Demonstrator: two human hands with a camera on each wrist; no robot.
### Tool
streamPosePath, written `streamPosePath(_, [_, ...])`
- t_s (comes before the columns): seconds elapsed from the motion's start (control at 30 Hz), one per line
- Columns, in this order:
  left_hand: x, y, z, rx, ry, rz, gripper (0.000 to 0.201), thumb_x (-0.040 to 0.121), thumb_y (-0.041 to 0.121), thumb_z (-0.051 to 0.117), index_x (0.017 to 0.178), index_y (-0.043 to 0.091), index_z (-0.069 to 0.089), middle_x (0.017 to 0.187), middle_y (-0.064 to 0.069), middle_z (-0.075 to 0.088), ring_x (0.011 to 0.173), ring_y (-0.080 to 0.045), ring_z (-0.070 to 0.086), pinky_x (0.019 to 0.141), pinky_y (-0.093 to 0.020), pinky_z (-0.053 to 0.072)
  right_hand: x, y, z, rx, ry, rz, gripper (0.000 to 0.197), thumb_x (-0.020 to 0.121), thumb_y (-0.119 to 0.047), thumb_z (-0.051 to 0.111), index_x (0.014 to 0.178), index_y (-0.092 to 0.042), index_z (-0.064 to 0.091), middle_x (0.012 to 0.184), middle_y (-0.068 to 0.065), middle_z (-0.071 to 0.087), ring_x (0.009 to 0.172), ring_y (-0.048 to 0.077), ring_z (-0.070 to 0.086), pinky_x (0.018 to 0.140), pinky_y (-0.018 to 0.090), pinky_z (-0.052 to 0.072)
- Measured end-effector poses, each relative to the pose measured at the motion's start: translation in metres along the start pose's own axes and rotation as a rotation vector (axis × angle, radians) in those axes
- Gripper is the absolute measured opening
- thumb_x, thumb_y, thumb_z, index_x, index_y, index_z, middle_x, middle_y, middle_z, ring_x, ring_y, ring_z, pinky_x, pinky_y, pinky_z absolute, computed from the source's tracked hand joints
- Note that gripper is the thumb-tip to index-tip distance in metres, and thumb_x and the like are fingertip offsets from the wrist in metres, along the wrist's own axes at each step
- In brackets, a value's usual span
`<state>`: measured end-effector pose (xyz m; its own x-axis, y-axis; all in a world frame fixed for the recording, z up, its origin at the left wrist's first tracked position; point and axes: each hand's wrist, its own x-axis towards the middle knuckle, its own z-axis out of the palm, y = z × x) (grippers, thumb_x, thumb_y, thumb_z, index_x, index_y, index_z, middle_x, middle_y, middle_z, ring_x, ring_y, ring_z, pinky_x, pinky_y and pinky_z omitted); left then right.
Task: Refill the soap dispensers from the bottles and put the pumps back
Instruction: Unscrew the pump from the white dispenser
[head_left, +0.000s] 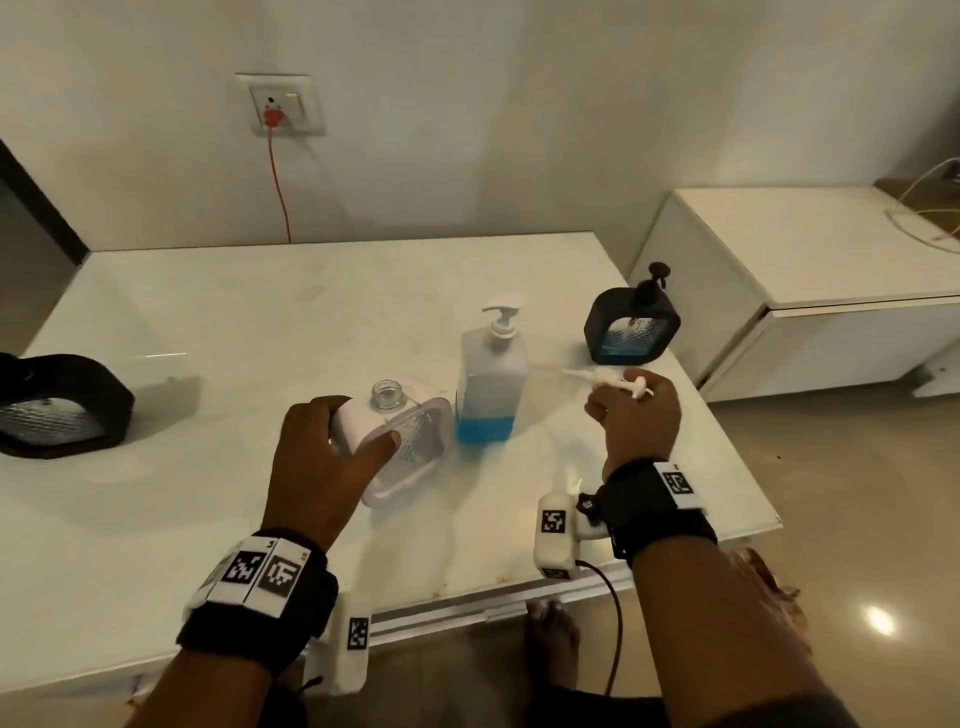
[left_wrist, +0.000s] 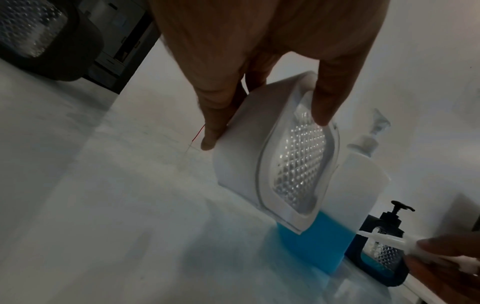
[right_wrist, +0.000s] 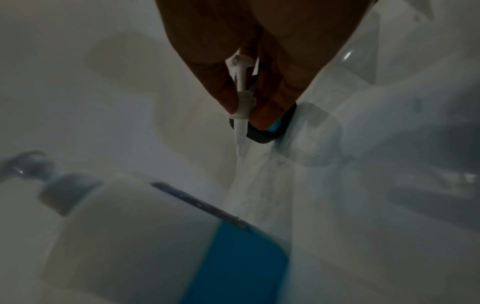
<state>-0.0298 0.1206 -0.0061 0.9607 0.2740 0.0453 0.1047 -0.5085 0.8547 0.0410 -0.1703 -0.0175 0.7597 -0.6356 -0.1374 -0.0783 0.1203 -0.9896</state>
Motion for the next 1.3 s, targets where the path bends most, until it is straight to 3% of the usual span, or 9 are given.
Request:
streamPosePath(0.13, [0.000, -0.001, 0.003, 0.016, -0.026, -0.001, 0.049, 0.083, 0.012, 0.085, 0.123, 0.013, 0.057, 0.119, -0.007, 0.054, 0.111, -0.026, 0.053, 0.091, -0.037, 0.044, 0.001, 0.015, 0.006, -0.269, -0.044, 0.011, 0.042, 0.080, -0.009, 0.079, 0.117, -0.015, 0.061, 0.105, 0.009, 0.067, 0.081, 0.025, 0.067, 0.078, 0.042, 0.061])
streamPosePath(0.23, [0.000, -0.002, 0.003, 0.031, -0.038, 0.004, 0.051, 0.082, 0.011, 0.086, 0.124, 0.012, 0.057, 0.118, -0.006, 0.054, 0.110, -0.025, 0.053, 0.091, -0.038, 0.045, 0.001, 0.014, 0.005, -0.534, -0.067, -0.014, 0.044, 0.086, -0.024, 0.078, 0.125, -0.015, 0.061, 0.110, 0.002, 0.063, 0.100, 0.022, 0.059, 0.084, 0.024, 0.041])
streamPosePath(0.43, [-0.001, -0.003, 0.002, 0.035, -0.075, -0.005, 0.053, 0.081, 0.015, 0.088, 0.121, 0.018, 0.053, 0.117, -0.004, 0.051, 0.110, -0.025, 0.054, 0.093, -0.043, 0.051, -0.004, 0.014, 0.008, -0.884, -0.141, 0.054, 0.036, 0.091, -0.036, 0.066, 0.125, -0.027, 0.058, 0.127, 0.002, 0.064, 0.125, 0.029, 0.052, 0.110, 0.044, 0.036])
streamPosePath(0.77, [0.000, -0.005, -0.001, 0.066, -0.123, -0.034, 0.058, 0.076, 0.025, 0.093, 0.117, 0.023, 0.052, 0.116, -0.002, 0.056, 0.107, -0.020, 0.054, 0.079, -0.024, 0.041, -0.005, -0.005, 0.006, -0.989, -0.179, 0.004, 0.046, 0.091, -0.044, 0.066, 0.133, -0.028, 0.056, 0.142, 0.001, 0.055, 0.134, 0.030, 0.045, 0.112, 0.046, 0.028])
streamPosePath(0.9, [-0.001, -0.004, -0.001, 0.021, -0.090, -0.073, 0.058, 0.080, 0.025, 0.090, 0.119, 0.021, 0.048, 0.111, 0.002, 0.056, 0.101, -0.019, 0.055, 0.074, -0.024, 0.042, -0.015, -0.024, 0.002, -0.763, -0.060, -0.234, 0.039, 0.091, -0.032, 0.069, 0.128, -0.023, 0.060, 0.135, 0.000, 0.059, 0.125, 0.026, 0.052, 0.108, 0.042, 0.034])
streamPosePath(1.03, [0.000, 0.001, -0.001, -0.104, -0.053, -0.154, 0.060, 0.085, 0.023, 0.086, 0.124, 0.020, 0.040, 0.101, 0.012, 0.054, 0.089, -0.012, 0.057, 0.072, -0.027, 0.045, -0.035, -0.030, 0.016, -0.494, -0.394, -0.361, 0.052, 0.086, -0.017, 0.077, 0.133, -0.024, 0.057, 0.131, -0.010, 0.057, 0.116, 0.012, 0.054, 0.100, 0.031, 0.043])
streamPosePath(1.13, [-0.001, 0.000, -0.001, -0.185, -0.058, -0.184, 0.060, 0.086, 0.022, 0.085, 0.128, 0.018, 0.042, 0.104, 0.011, 0.057, 0.094, -0.010, 0.060, 0.077, -0.031, 0.048, -0.045, -0.028, 0.030, -0.513, -0.370, -0.488, 0.047, 0.086, -0.019, 0.077, 0.129, -0.024, 0.058, 0.125, -0.013, 0.056, 0.113, 0.012, 0.055, 0.098, 0.035, 0.048])
streamPosePath(1.23, [-0.001, 0.002, -0.002, -0.228, -0.053, -0.209, 0.064, 0.085, 0.025, 0.086, 0.132, 0.016, 0.043, 0.106, 0.009, 0.060, 0.095, -0.009, 0.062, 0.081, -0.034, 0.051, -0.068, -0.037, 0.033, -0.444, -0.267, -0.726, 0.026, 0.086, -0.023, 0.077, 0.106, -0.020, 0.061, 0.099, -0.008, 0.062, 0.084, 0.008, 0.057, 0.076, 0.020, 0.049])
streamPosePath(1.3, [-0.001, 0.004, -0.005, -0.260, -0.028, -0.212, 0.068, 0.083, 0.029, 0.088, 0.134, 0.016, 0.044, 0.108, 0.009, 0.061, 0.097, -0.010, 0.063, 0.085, -0.036, 0.054, -0.085, -0.041, 0.038, -0.400, -0.445, -0.768, 0.025, 0.084, -0.023, 0.080, 0.102, -0.021, 0.062, 0.089, -0.009, 0.062, 0.075, 0.008, 0.059, 0.065, 0.015, 0.046])
